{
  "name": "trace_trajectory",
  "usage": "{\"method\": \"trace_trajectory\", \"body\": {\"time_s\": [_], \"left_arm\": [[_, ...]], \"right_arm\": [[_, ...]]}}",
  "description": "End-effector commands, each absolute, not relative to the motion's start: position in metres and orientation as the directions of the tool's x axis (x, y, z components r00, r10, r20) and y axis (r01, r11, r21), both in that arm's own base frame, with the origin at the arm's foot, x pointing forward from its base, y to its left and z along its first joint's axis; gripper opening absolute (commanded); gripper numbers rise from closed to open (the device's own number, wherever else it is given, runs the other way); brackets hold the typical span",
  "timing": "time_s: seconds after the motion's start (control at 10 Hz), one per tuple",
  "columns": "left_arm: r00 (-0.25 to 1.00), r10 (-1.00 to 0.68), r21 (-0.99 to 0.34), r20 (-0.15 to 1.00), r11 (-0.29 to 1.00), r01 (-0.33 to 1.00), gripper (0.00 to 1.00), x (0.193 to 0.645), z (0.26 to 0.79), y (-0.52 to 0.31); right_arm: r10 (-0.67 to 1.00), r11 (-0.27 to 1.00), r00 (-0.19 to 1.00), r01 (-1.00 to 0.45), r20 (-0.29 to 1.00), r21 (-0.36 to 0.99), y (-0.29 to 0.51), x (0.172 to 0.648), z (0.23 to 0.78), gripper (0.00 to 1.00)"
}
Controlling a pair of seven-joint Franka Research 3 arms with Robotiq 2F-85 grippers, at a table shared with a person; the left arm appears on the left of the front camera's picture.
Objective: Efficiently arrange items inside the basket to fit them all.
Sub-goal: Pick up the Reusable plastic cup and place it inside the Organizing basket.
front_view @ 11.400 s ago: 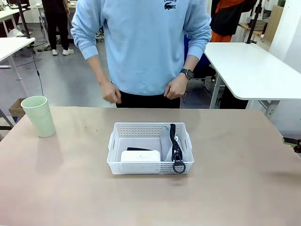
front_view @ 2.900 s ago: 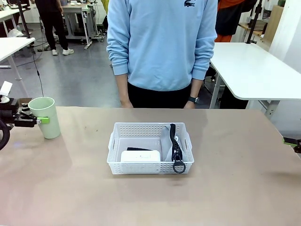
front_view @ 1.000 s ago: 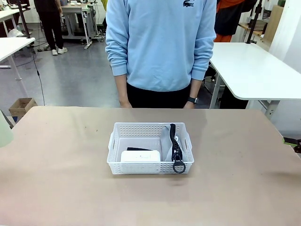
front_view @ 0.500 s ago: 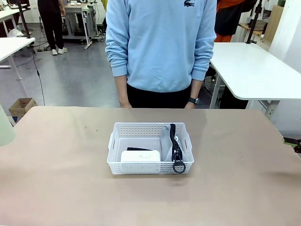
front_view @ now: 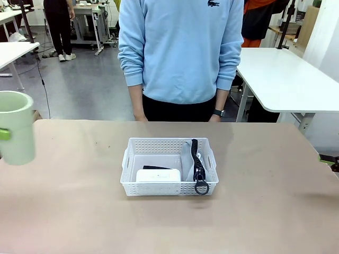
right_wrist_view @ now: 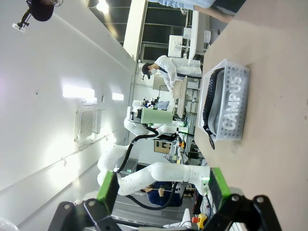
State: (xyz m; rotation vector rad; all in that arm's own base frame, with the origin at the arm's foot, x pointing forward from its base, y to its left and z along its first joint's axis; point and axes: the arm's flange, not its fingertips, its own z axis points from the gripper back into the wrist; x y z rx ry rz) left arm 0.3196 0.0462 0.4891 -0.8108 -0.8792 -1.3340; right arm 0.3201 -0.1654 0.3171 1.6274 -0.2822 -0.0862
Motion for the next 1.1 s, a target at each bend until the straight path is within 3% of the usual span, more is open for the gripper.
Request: {"method": "trace_trajectory", "body": {"time_s": [0.0, 0.2, 0.5, 0.7, 0.9, 1.0], "left_arm": [[0.033, -0.584, -0.007, 0.811, 0.047, 0.999, 0.91, 0.336, 0.515, -0.034], [0.059, -0.709, -0.021, 0.702, 0.063, 0.998, 0.91, 0.355, 0.527, -0.101], [-0.055, -0.878, -0.017, 0.476, -0.072, 0.997, 0.91, 0.385, 0.531, -0.219], [-0.067, -0.932, -0.004, 0.357, -0.073, 0.997, 0.91, 0.403, 0.518, -0.270], [-0.075, -0.950, 0.039, 0.303, -0.067, 0.997, 0.91, 0.416, 0.500, -0.294], [-0.104, -0.912, -0.058, 0.396, -0.138, 0.989, 0.91, 0.413, 0.502, -0.292]], "right_arm": [[-0.234, -0.058, 0.965, -0.136, 0.119, 0.989, -0.164, 0.318, 0.321, 1.00], [-0.234, -0.058, 0.965, -0.136, 0.119, 0.989, -0.164, 0.318, 0.321, 1.00], [-0.234, -0.058, 0.965, -0.136, 0.119, 0.989, -0.164, 0.318, 0.321, 1.00], [-0.234, -0.058, 0.965, -0.136, 0.119, 0.989, -0.164, 0.318, 0.321, 1.00], [-0.234, -0.058, 0.965, -0.136, 0.119, 0.989, -0.164, 0.318, 0.321, 1.00], [-0.234, -0.058, 0.965, -0.136, 0.119, 0.989, -0.164, 0.318, 0.321, 1.00]]}}
